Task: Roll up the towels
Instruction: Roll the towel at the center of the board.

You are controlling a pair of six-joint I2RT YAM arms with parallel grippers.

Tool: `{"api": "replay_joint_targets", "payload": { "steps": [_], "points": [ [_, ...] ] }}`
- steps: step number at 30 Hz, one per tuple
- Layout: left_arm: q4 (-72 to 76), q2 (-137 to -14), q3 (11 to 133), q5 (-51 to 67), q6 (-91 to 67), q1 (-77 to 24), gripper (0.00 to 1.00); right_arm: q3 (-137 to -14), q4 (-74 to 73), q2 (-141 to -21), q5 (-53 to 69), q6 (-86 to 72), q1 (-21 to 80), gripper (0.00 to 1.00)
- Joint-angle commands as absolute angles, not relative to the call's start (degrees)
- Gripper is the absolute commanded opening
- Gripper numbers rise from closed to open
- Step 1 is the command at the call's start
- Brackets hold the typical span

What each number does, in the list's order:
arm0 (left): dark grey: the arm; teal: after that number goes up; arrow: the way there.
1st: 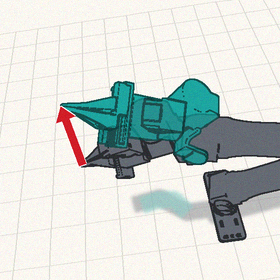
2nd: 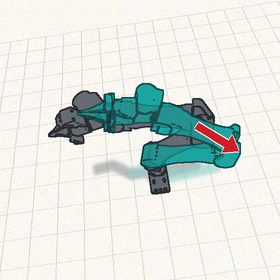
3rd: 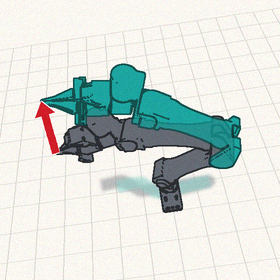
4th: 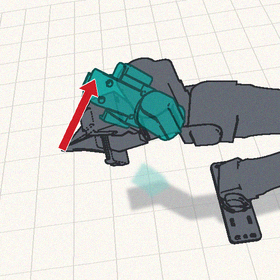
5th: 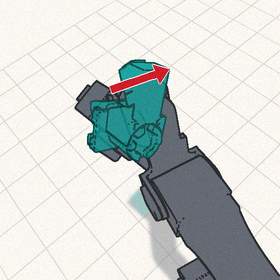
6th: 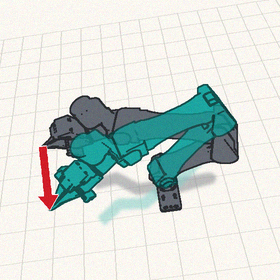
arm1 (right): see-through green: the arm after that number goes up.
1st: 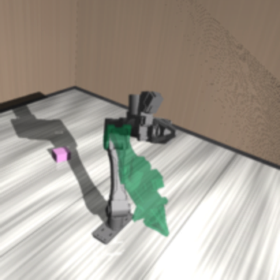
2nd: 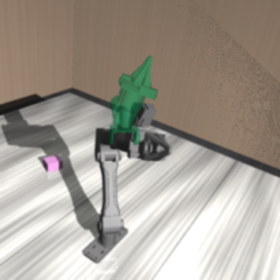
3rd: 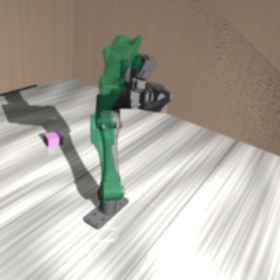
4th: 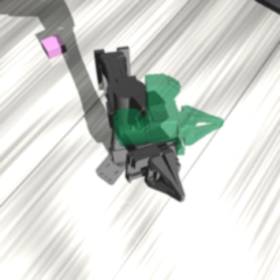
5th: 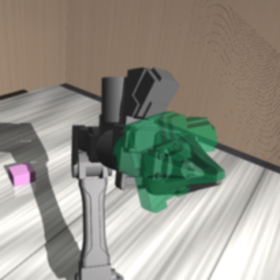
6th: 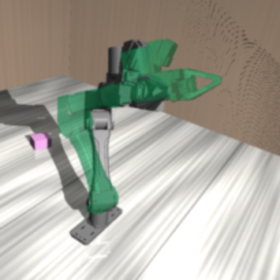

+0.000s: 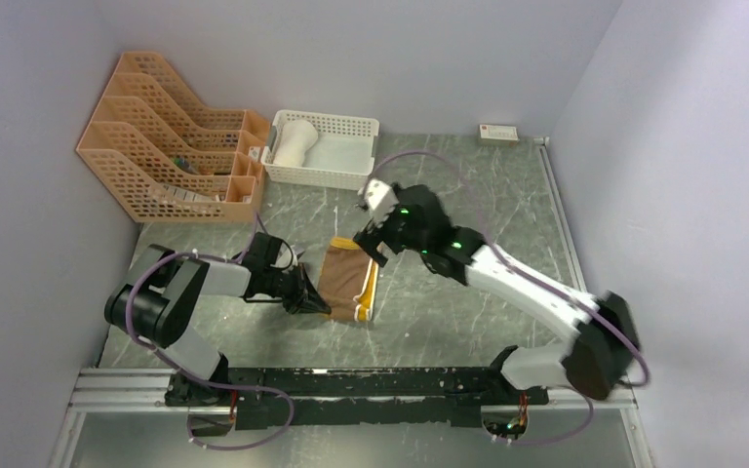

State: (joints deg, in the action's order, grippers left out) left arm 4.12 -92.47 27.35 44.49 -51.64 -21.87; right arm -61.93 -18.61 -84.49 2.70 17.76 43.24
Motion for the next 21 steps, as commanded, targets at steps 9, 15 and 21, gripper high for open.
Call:
{"api": "replay_joint_targets", "payload": {
  "steps": [9, 15, 21],
  "points": [
    [4.6, -93.38, 26.49, 36.0, -49.89, -22.24, 0.07, -49.27, -7.53, -76.01, -30.49, 17.04, 71.72, 1.0],
    [6.3, -95.05, 26.04, 36.79, -49.58, -22.24, 0.07, -39.63, 1.66, -72.38, -35.12, 20.85, 79.16, 0.84],
    [7.59, -96.17, 25.72, 37.44, -49.56, -22.23, 0.07, -33.68, 15.81, -77.1, -39.47, 29.17, 83.0, 0.74]
  ]
}}
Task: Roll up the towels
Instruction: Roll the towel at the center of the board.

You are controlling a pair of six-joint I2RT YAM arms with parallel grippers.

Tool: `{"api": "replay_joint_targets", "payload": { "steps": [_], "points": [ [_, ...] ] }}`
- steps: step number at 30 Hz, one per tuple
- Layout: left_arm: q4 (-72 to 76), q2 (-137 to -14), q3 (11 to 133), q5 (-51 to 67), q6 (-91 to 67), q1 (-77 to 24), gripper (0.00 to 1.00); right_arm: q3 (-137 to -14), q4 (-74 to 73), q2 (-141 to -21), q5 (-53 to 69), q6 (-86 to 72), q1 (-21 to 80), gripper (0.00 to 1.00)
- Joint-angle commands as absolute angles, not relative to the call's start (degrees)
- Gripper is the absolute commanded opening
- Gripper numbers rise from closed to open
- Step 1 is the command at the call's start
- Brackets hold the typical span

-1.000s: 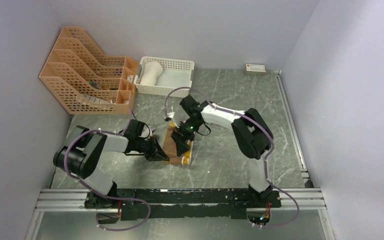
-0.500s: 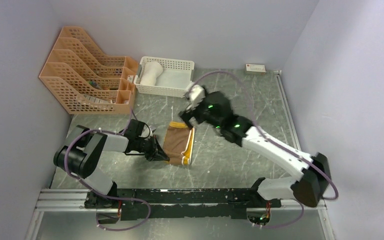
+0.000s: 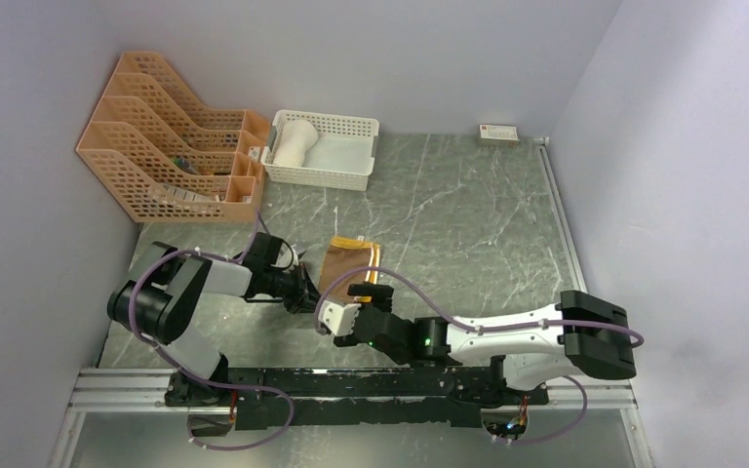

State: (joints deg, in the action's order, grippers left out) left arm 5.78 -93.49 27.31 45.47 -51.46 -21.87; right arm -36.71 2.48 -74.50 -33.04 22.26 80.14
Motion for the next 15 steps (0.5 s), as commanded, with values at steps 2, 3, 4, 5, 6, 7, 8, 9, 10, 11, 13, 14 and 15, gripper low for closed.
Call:
{"api": "replay_joint_targets", "payload": {
  "steps": [2, 3, 4, 5, 6, 7, 8, 9, 10, 11, 13, 14, 15],
  "points": [
    [7.7, -96.14, 25.67, 37.44, -49.64, -22.24, 0.07, -32.39, 19.74, -79.58, -39.68, 31.14, 84.68, 0.75],
    [7.84, -96.01, 25.6, 37.44, -49.84, -22.24, 0.07, -31.76, 21.51, -80.49, -39.9, 31.61, 85.4, 0.75],
    [7.97, -95.88, 25.63, 37.47, -50.02, -22.21, 0.07, -31.23, 22.77, -81.25, -39.93, 31.76, 85.95, 0.77],
    [8.1, -95.73, 25.58, 37.5, -50.15, -22.16, 0.07, -30.75, 23.95, -81.81, -39.75, 31.59, 86.36, 0.79],
    [8.09, -95.7, 25.69, 37.53, -50.3, -22.15, 0.07, -30.24, 24.86, -82.23, -39.42, 31.48, 86.72, 0.82],
    [8.21, -95.63, 25.67, 37.48, -50.4, -22.15, 0.07, -29.74, 25.69, -82.52, -39.15, 31.32, 87.01, 0.84],
    [8.37, -95.63, 25.69, 37.51, -50.51, -22.15, 0.07, -29.3, 26.58, -82.96, -38.92, 31.29, 87.34, 0.85],
    [8.57, -95.77, 25.69, 37.53, -50.6, -22.15, 0.07, -28.88, 27.52, -83.31, -39.05, 31.29, 87.75, 0.87],
    [8.67, -95.85, 25.68, 37.61, -50.62, -22.17, 0.07, -28.45, 28.6, -83.73, -39.35, 31.43, 88.04, 0.9],
    [8.76, -96.05, 25.71, 37.69, -50.62, -22.15, 0.07, -27.95, 29.58, -84.16, -39.81, 31.57, 88.5, 0.93],
    [9.0, -96.3, 25.67, 37.92, -50.67, -22.13, 0.07, -27.11, 31.62, -85.32, -40.92, 32.59, 89.6, 0.96],
    [9.16, -96.42, 25.66, 38.03, -50.75, -22.15, 0.07, -26.69, 32.66, -86.16, -41.69, 33.04, 90.29, 0.96],
    [9.41, -96.54, 25.53, 38.05, -50.92, -22.14, 0.07, -26.45, 33.78, -87.17, -42.69, 33.31, 91.0, 0.96]
  ]
}}
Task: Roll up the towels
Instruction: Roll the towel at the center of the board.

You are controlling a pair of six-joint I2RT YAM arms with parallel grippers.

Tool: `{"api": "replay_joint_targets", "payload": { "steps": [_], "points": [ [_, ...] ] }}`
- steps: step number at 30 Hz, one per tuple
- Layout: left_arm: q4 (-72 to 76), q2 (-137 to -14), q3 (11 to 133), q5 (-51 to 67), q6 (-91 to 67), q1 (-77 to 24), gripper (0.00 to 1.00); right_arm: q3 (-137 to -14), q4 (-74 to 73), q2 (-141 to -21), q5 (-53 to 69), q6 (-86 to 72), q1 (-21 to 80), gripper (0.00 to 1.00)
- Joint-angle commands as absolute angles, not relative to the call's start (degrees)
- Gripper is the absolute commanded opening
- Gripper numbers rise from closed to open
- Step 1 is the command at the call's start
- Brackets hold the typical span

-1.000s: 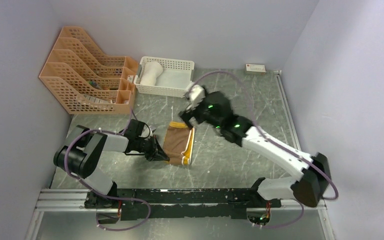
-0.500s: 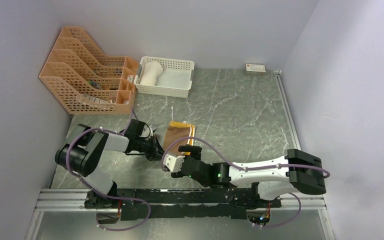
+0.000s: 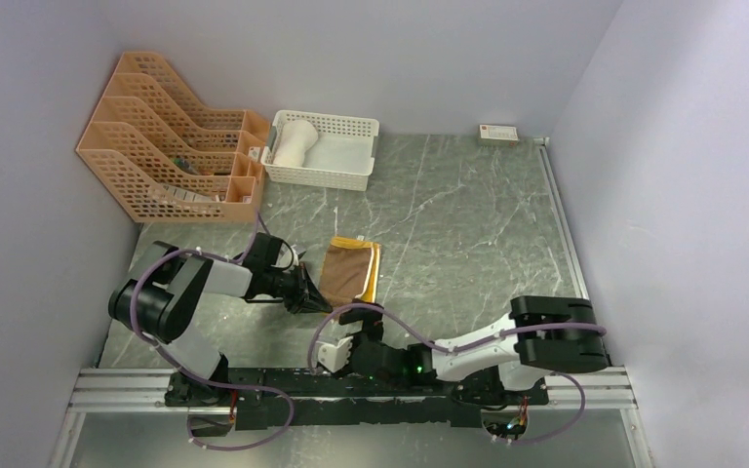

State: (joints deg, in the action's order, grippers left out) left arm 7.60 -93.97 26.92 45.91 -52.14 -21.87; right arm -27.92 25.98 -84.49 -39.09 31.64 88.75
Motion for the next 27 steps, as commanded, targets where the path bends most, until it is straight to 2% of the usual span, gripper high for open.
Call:
{"api": "replay_joint_targets", "payload": {
  "steps": [1, 5, 9, 19, 27],
  "points": [
    [9.67, -96.76, 25.44, 38.13, -51.07, -22.15, 0.07, -26.29, 34.84, -88.5, -44.24, 33.62, 91.66, 0.96],
    [11.1, -97.43, 24.89, 38.73, -51.92, -22.15, 0.07, -26.67, 38.5, -95.91, -50.94, 35.13, 94.21, 0.87],
    [12.26, -98.0, 24.16, 39.43, -52.67, -22.15, 0.07, -28.34, 36.36, -100.76, -51.82, 31.2, 94.33, 0.79],
    [9.25, -97.27, 24.91, 39.67, -51.13, -22.15, 0.07, -33.4, 30.83, -109.61, -51.39, 26.42, 90.93, 0.74],
    [6.88, -96.18, 25.51, 40.09, -50.45, -22.15, 0.07, -35.88, 27.36, -111.0, -46.5, 25.82, 85.1, 0.48]
  ]
}}
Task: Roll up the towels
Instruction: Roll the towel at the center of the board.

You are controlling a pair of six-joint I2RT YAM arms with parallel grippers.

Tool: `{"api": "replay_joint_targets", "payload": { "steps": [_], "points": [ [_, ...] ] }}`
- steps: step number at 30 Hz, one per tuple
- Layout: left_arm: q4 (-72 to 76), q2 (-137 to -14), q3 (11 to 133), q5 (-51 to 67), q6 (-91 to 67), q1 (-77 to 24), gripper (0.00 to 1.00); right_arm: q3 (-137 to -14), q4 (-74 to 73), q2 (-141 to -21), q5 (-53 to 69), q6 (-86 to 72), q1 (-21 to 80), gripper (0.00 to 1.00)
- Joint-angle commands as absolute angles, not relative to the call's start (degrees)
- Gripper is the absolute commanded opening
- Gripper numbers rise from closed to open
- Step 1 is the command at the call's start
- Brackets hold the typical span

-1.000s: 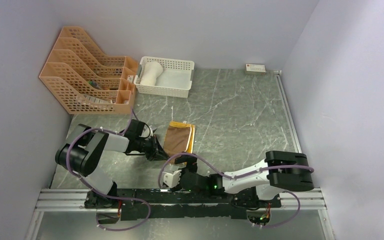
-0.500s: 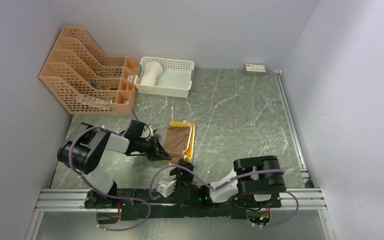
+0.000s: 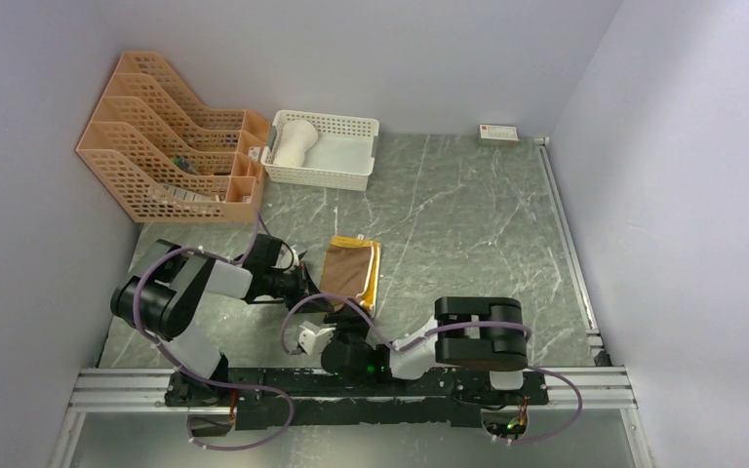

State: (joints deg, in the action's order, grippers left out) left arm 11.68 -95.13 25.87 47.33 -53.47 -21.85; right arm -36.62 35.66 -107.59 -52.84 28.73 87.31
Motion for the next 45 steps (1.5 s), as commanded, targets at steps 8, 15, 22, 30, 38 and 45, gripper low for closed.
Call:
{"api": "replay_joint_targets", "payload": {
  "steps": [8, 15, 22, 30, 38, 45],
  "points": [
    [2.98, -95.45, 27.81, 42.32, -47.8, -19.26, 0.07, -38.93, 16.49, -107.45, -31.04, 18.13, 78.72, 0.0],
    [-12.06, -87.5, 38.8, 41.51, -39.66, -9.28, 0.34, -46.59, 1.15, -100.13, 1.28, 11.78, 68.2, 0.0],
    [-16.26, -82.5, 42.64, 43.34, -37.02, -5.41, 0.38, -58.55, -12.4, -105.42, 29.33, 5.13, 57.21, 0.0],
    [-22.55, -73.76, 44.12, 40.53, -28.21, -5.19, 0.39, -61.46, -10.56, -108.44, 53.99, -6.96, 43.8, 0.0],
    [-19.53, -70.81, 40.31, 44.26, -27.99, -5.19, 0.42, -60.32, -0.89, -113.83, 64.66, -21.69, 35.44, 0.0],
    [-18.36, -70.32, 37.95, 43.05, -28.27, -6.86, 0.44, -63.5, 5.57, -120.23, 66.86, -31.59, 33.12, 0.0]
  ]
}}
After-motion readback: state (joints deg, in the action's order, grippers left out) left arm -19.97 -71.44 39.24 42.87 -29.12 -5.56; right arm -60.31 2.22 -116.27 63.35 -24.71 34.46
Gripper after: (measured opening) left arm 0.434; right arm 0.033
